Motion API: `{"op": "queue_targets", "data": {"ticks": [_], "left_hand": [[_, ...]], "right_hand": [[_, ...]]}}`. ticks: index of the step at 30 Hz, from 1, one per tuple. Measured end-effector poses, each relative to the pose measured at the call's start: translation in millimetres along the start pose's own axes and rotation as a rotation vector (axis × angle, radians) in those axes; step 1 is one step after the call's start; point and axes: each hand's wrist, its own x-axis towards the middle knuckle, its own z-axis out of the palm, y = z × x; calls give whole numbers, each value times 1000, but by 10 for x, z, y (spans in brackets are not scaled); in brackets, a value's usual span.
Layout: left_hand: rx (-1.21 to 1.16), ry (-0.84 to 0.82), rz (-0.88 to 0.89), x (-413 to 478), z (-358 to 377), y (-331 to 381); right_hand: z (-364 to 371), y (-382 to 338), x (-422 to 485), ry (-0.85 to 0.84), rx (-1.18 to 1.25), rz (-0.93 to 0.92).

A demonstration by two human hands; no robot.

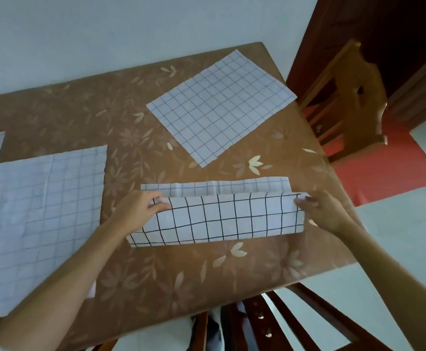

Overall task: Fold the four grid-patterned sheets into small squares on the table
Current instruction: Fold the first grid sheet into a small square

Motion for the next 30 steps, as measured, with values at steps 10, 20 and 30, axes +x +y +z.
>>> {"op": "queue_targets", "data": {"ticks": [10, 20, 30], "left_hand": [[337, 116, -36, 753, 476, 177], [286, 119, 280, 249, 1429, 679], [345, 6, 202, 244, 1635, 574]], "right_hand": [[321, 85, 612, -11, -54, 146], [589, 76, 499, 214, -159, 157], [1237, -273, 271, 111, -420, -452]]}}
